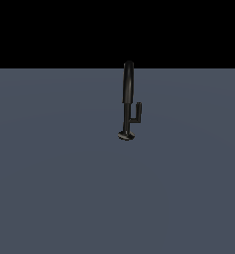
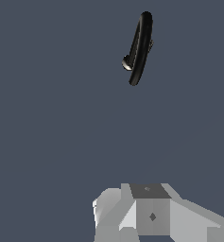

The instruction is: Turn on the faucet by rotating a designated handle.

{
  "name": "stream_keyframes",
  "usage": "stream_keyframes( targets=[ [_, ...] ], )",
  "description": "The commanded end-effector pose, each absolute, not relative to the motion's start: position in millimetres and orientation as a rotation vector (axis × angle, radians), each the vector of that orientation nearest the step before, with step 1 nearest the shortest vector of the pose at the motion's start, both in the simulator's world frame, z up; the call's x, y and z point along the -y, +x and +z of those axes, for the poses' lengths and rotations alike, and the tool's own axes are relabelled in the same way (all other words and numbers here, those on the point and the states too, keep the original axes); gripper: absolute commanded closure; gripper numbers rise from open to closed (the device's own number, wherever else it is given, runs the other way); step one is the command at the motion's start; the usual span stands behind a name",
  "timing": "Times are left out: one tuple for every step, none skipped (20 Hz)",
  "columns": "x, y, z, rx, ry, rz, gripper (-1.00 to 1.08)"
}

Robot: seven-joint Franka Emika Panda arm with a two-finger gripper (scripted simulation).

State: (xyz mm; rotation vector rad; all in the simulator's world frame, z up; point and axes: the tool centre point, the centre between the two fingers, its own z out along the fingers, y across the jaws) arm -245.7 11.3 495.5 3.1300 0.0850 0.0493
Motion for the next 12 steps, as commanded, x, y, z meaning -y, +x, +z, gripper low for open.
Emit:
stream_keyframes(
  targets=[
    [-11, -246, 496, -0.085, 3.130, 0.049, 1.08],
    [-11, -246, 496, -0.085, 3.130, 0.049, 1.08],
    [-11, -245, 496, -0.083, 3.131, 0.048, 1.08],
    [-11, -244, 496, -0.081, 3.133, 0.045, 1.08],
    [-11, -244, 496, -0.077, 3.135, 0.042, 1.08],
    [-12, -242, 496, -0.073, 3.138, 0.038, 1.08],
    [-12, -241, 495, -0.068, 3.141, 0.033, 1.08],
    [-12, -239, 495, -0.061, 3.145, 0.028, 1.08],
    [-12, -237, 495, -0.054, 3.149, 0.021, 1.08],
    [-12, -234, 495, -0.046, 3.155, 0.013, 1.08],
    [-13, -232, 495, -0.036, 3.160, 0.005, 1.08],
    [-13, -229, 495, -0.026, 3.166, -0.005, 1.08]
  ],
)
